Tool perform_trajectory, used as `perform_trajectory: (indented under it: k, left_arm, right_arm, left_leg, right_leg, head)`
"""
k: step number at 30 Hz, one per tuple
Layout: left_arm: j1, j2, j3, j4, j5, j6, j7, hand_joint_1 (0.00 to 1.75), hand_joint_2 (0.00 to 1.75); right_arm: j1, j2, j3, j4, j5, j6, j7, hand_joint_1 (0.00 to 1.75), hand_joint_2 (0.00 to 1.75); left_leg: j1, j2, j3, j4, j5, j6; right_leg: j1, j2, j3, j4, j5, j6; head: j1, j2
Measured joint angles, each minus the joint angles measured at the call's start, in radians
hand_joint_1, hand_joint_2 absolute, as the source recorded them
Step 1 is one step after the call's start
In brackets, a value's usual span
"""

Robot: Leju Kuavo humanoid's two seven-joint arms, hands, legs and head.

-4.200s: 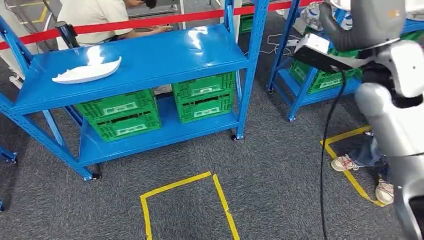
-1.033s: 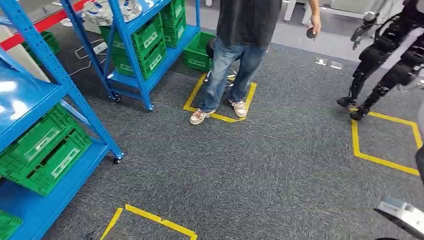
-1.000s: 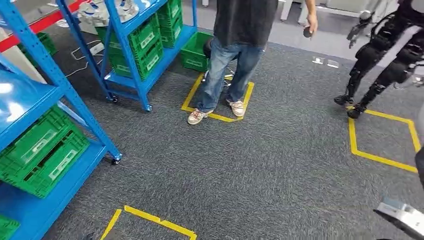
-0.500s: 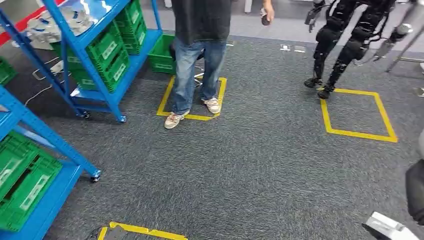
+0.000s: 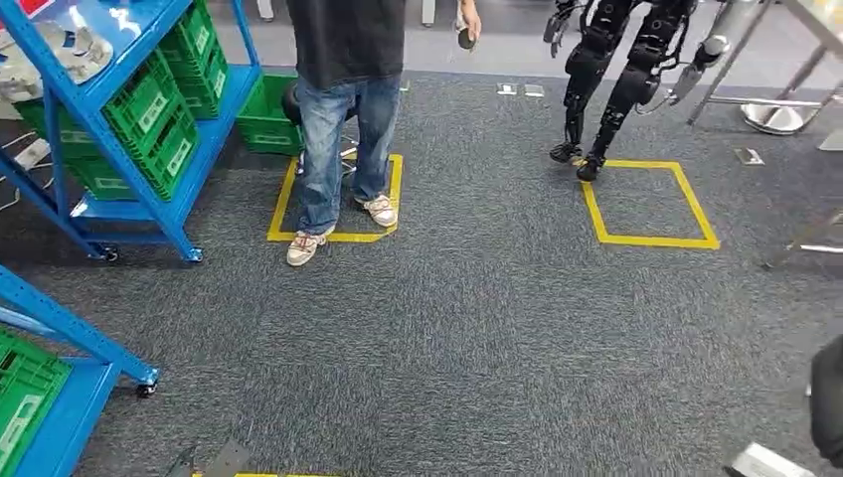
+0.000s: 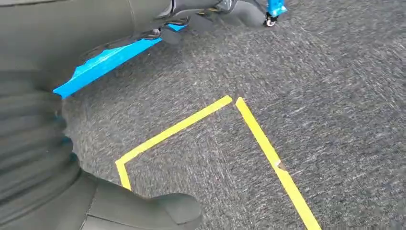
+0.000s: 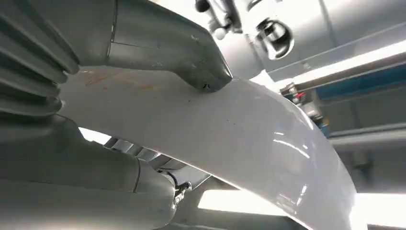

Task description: Take the parts from the cabinet and place them on the table.

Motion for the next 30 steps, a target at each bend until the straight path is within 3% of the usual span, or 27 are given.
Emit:
perform_trajectory:
  k: [1,2,4,5,6,8,10,11,12,13,15,16,17,18,20,21,22,25,26,27,28,30]
  left_arm:
    - [0.003,0.003,0.0,0.0,0.003,-0.005,-0.006,0.0,1.75]
    - [0.006,0.007,0.0,0.0,0.012,-0.006,-0.012,0.0,1.75]
    - [0.013,0.014,0.006,0.0,0.038,-0.007,-0.022,0.0,1.75]
    - [0.022,0.017,0.011,0.0,0.052,-0.006,-0.03,0.0,1.75]
    - [0.037,0.026,0.019,0.0,0.071,-0.003,-0.041,0.0,1.75]
    - [0.07,0.041,0.047,0.001,0.102,0.011,-0.057,0.0,1.75]
    - [0.081,0.046,0.07,0.002,0.107,0.016,-0.061,0.0,1.75]
    - [0.081,0.05,0.074,0.002,0.102,0.016,-0.06,0.0,1.75]
    - [0.083,0.051,0.078,0.002,0.097,0.016,-0.06,0.0,1.75]
    - [0.088,0.049,0.079,0.003,0.091,0.016,-0.06,0.0,1.75]
    - [0.102,0.048,0.082,0.005,0.084,0.017,-0.064,0.0,1.75]
    - [0.109,0.048,0.084,0.006,0.084,0.018,-0.066,0.0,1.75]
    - [0.113,0.05,0.087,0.007,0.084,0.019,-0.071,0.0,1.75]
    - [0.114,0.051,0.088,0.007,0.085,0.022,-0.076,0.0,1.75]
    - [0.114,0.053,0.089,0.007,0.084,0.028,-0.088,0.0,1.75]
    - [0.115,0.053,0.092,0.008,0.084,0.03,-0.093,0.0,1.75]
    - [0.115,0.052,0.095,0.009,0.084,0.03,-0.097,0.0,1.75]
    - [0.115,0.052,0.102,0.01,0.084,0.03,-0.098,0.0,1.75]
    - [0.114,0.051,0.103,0.01,0.085,0.03,-0.098,0.0,1.75]
    - [0.112,0.052,0.105,0.01,0.086,0.029,-0.096,0.0,1.75]
    - [0.113,0.052,0.107,0.01,0.086,0.029,-0.095,0.0,1.75]
    - [0.119,0.05,0.113,0.011,0.086,0.027,-0.087,0.0,1.75]
  right_arm:
    - [0.0,0.008,0.0,0.0,-0.016,0.006,-0.008,1.75,1.75]
    - [-0.002,0.014,0.0,0.0,-0.032,0.012,-0.015,1.75,1.75]
    - [-0.004,0.015,0.002,0.0,-0.076,0.036,-0.013,1.75,1.75]
    - [-0.004,-0.008,0.003,0.002,-0.136,0.057,-0.001,1.75,1.75]
    - [-0.013,-0.072,-0.001,0.012,-0.252,0.093,0.011,1.75,1.75]
    - [-0.079,-0.21,-0.026,0.08,-0.496,0.154,0.014,1.75,1.75]
    - [-0.157,-0.27,-0.031,0.155,-0.574,0.166,0.035,1.75,1.75]
    - [-0.177,-0.275,-0.028,0.181,-0.573,0.157,0.043,1.75,1.75]
    - [-0.19,-0.275,-0.017,0.198,-0.578,0.146,0.047,1.75,1.75]
    - [-0.201,-0.27,-0.002,0.212,-0.595,0.138,0.052,1.75,1.75]
    - [-0.204,-0.266,0.015,0.234,-0.644,0.139,0.066,1.75,1.75]
    - [-0.205,-0.266,0.015,0.246,-0.667,0.143,0.069,1.75,1.75]
    - [-0.206,-0.267,0.016,0.259,-0.69,0.153,0.07,1.75,1.75]
    - [-0.207,-0.271,0.016,0.269,-0.71,0.166,0.073,1.75,1.75]
    - [-0.219,-0.281,0.018,0.285,-0.735,0.185,0.074,1.75,1.75]
    - [-0.222,-0.286,0.018,0.292,-0.733,0.186,0.076,1.75,1.75]
    - [-0.224,-0.291,0.019,0.298,-0.72,0.183,0.078,1.75,1.75]
    - [-0.214,-0.298,0.037,0.303,-0.677,0.174,0.079,1.75,1.75]
    - [-0.214,-0.301,0.046,0.306,-0.665,0.176,0.082,1.75,1.75]
    - [-0.214,-0.305,0.056,0.309,-0.659,0.179,0.089,1.75,1.75]
    - [-0.22,-0.313,0.066,0.311,-0.66,0.189,0.105,1.75,1.75]
    - [-0.218,-0.338,0.083,0.317,-0.703,0.234,0.155,1.75,1.75]
  left_leg:
    - [-0.002,0.014,0.0,0.0,-0.001,0.001]
    - [-0.004,0.026,0.0,0.0,-0.001,0.002]
    - [-0.007,0.047,0.003,0.0,-0.004,0.001]
    - [-0.008,0.056,0.007,0.0,-0.006,-0.001]
    - [-0.011,0.068,0.008,0.0,-0.01,-0.006]
    - [-0.013,0.096,0.009,-0.001,-0.018,-0.016]
    - [-0.01,0.118,0.026,-0.007,-0.017,-0.023]
    - [-0.01,0.099,0.02,-0.002,-0.021,-0.031]
    - [-0.009,0.042,0.011,0.02,-0.038,-0.035]
    - [-0.009,0.006,-0.018,0.082,-0.077,-0.037]
    - [-0.007,-0.012,-0.094,0.238,-0.145,-0.04]
    - [-0.007,-0.013,-0.121,0.288,-0.154,-0.042]
    - [-0.007,-0.013,-0.127,0.293,-0.138,-0.042]
    - [-0.005,-0.014,-0.112,0.249,-0.096,-0.043]
    - [0.0,-0.034,-0.045,0.091,-0.003,-0.041]
    - [0.005,-0.071,-0.02,0.024,0.015,-0.041]
    - [0.005,-0.09,-0.009,-0.002,0.001,-0.038]
    - [-0.004,-0.058,-0.007,0.006,0.002,-0.018]
    - [0.002,-0.046,-0.006,-0.004,0.009,-0.007]
    - [0.001,-0.033,-0.003,-0.008,0.013,0.0]
    - [0.0,-0.024,-0.003,-0.009,0.013,0.004]
    - [-0.006,0.0,-0.005,-0.008,0.012,0.007]
  right_leg:
    - [0.0,-0.002,-0.022,0.047,-0.008,-0.001]
    - [0.0,-0.004,-0.016,0.036,0.01,-0.003]
    - [0.002,-0.016,0.061,-0.103,0.082,-0.011]
    - [0.006,-0.038,0.114,-0.194,0.112,-0.018]
    - [0.014,-0.073,0.141,-0.252,0.105,-0.025]
    - [0.017,-0.044,0.14,-0.256,0.113,-0.03]
    - [0.023,-0.022,0.137,-0.261,0.117,-0.038]
    - [0.01,-0.016,0.146,-0.273,0.127,-0.046]
    - [0.009,-0.015,0.148,-0.278,0.128,-0.047]
    - [0.007,-0.013,0.146,-0.277,0.13,-0.052]
    - [0.007,0.0,0.143,-0.277,0.13,-0.054]
    - [0.007,0.009,0.142,-0.277,0.13,-0.054]
    - [0.007,0.018,0.143,-0.277,0.13,-0.054]
    - [0.005,0.029,0.144,-0.275,0.13,-0.054]
    - [0.002,0.049,0.144,-0.27,0.128,-0.049]
    - [0.0,0.058,0.142,-0.267,0.127,-0.043]
    - [0.006,0.07,0.134,-0.256,0.124,-0.035]
    - [-0.003,0.102,0.125,-0.267,0.137,-0.012]
    - [-0.005,0.112,0.123,-0.265,0.138,-0.006]
    - [-0.002,0.064,0.113,-0.243,0.123,-0.005]
    - [0.001,0.03,0.09,-0.197,0.091,-0.003]
    - [0.0,0.0,0.01,-0.029,0.013,0.002]
  head:
    - [0.001,0.0]
    - [0.001,0.0]
    - [0.001,0.0]
    - [0.001,0.0]
    - [0.001,0.0]
    - [0.0,0.0]
    - [0.0,0.0]
    - [0.0,0.0]
    - [-0.003,0.0]
    - [-0.005,0.0]
    - [-0.008,0.0]
    - [-0.009,0.0]
    - [-0.009,0.0]
    - [-0.01,0.0]
    - [-0.011,0.0]
    - [-0.013,0.0]
    - [-0.013,0.0]
    - [-0.012,0.0]
    - [-0.011,0.0]
    - [-0.01,0.0]
    - [-0.004,0.0]
    - [-0.003,0.0]
